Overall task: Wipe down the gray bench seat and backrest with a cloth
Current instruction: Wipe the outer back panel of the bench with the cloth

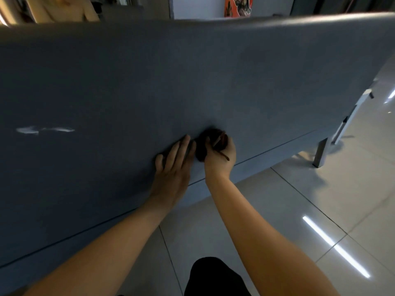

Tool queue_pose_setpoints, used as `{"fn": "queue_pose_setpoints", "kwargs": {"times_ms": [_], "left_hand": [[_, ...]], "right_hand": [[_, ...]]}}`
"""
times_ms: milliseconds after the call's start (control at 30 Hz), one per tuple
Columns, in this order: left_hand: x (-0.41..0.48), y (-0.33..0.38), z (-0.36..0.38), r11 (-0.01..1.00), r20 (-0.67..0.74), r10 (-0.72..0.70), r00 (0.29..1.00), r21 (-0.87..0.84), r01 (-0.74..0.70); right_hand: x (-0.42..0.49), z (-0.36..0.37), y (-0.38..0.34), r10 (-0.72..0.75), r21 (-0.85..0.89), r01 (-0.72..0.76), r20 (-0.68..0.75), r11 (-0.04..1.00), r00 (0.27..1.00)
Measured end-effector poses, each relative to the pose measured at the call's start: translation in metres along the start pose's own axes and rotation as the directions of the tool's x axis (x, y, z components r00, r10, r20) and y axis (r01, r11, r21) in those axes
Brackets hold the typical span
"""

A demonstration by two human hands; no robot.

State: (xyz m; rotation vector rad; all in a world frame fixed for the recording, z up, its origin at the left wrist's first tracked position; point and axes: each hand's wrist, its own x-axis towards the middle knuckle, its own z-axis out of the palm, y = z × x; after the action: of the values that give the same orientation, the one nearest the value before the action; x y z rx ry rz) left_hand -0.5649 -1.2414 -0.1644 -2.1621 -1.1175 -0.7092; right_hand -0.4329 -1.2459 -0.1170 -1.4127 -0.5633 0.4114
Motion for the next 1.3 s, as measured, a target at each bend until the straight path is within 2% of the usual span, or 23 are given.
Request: {"fn": "queue_pose_setpoints", "kwargs": {"times_ms": [100, 233, 333, 467, 533, 600, 733, 833, 900, 933, 1067, 1200, 1300], "left_hand": [[0.002, -0.003, 0.005, 1.000, 0.023, -0.001, 1.000, -0.002, 0.001], [0.001, -0.002, 0.010, 0.999, 0.058, -0.028, 0.998, -0.044, 0.031], [-0.001, -0.004, 0.007, 1.000, 0.075, -0.011, 0.997, 0.024, 0.009], [-0.005, -0.003, -0.003, 1.000, 0.138, -0.002, 0.990, 0.028, -0.002], [-0.004, -0.003, -0.007, 1.000, 0.150, -0.010, 0.989, 0.022, 0.006], [-0.003, -0.002, -0.007, 1.000, 0.142, -0.015, 0.990, -0.017, 0.017], [-0.001, -0.002, -0.004, 0.994, 0.075, -0.021, 0.997, -0.110, 0.029], [0.000, -0.005, -0.003, 0.986, 0.048, -0.009, 0.999, -0.168, 0.017], [0.001, -0.010, -0.006, 0.974, 0.062, -0.010, 0.998, -0.224, 0.024], [0.001, -0.011, -0.008, 0.972, 0.081, -0.002, 0.997, -0.233, 0.021], [-0.008, -0.014, -0.017, 0.961, 0.180, 0.063, 0.982, -0.275, -0.011], [-0.007, -0.013, -0.026, 0.940, 0.249, 0.030, 0.968, -0.335, 0.057], [0.004, -0.001, -0.045, 0.816, 0.268, -0.052, 0.962, -0.543, 0.195]], "right_hand": [[0.004, 0.004, -0.023, -0.152, 0.038, 0.151, 0.023, 0.988, 0.988], [-0.004, 0.009, -0.010, -0.190, -0.047, 0.191, 0.032, 0.980, 0.981], [-0.013, 0.009, 0.011, -0.085, -0.086, 0.087, 0.025, 0.992, 0.996], [-0.017, 0.003, 0.027, 0.177, -0.112, -0.172, 0.035, 0.979, 0.984], [-0.016, -0.002, 0.023, 0.219, -0.129, -0.209, 0.066, 0.969, 0.974], [-0.010, -0.006, 0.005, 0.163, -0.129, -0.153, 0.069, 0.980, 0.984], [0.002, -0.002, -0.050, -0.039, 0.107, 0.031, 0.073, 0.994, 0.997], [0.001, 0.005, -0.055, -0.113, 0.068, 0.109, 0.065, 0.992, 0.991], [-0.007, 0.009, -0.034, -0.060, -0.046, 0.064, 0.084, 0.997, 0.995], [-0.011, 0.010, -0.019, 0.015, -0.092, -0.007, 0.089, 0.996, 0.996], [-0.032, -0.001, 0.010, 0.318, -0.070, -0.311, 0.140, 0.948, 0.938], [-0.033, -0.005, -0.003, 0.333, -0.144, -0.308, 0.213, 0.941, 0.918], [-0.037, -0.007, -0.028, 0.303, -0.017, -0.310, 0.273, 0.951, 0.913]]}}
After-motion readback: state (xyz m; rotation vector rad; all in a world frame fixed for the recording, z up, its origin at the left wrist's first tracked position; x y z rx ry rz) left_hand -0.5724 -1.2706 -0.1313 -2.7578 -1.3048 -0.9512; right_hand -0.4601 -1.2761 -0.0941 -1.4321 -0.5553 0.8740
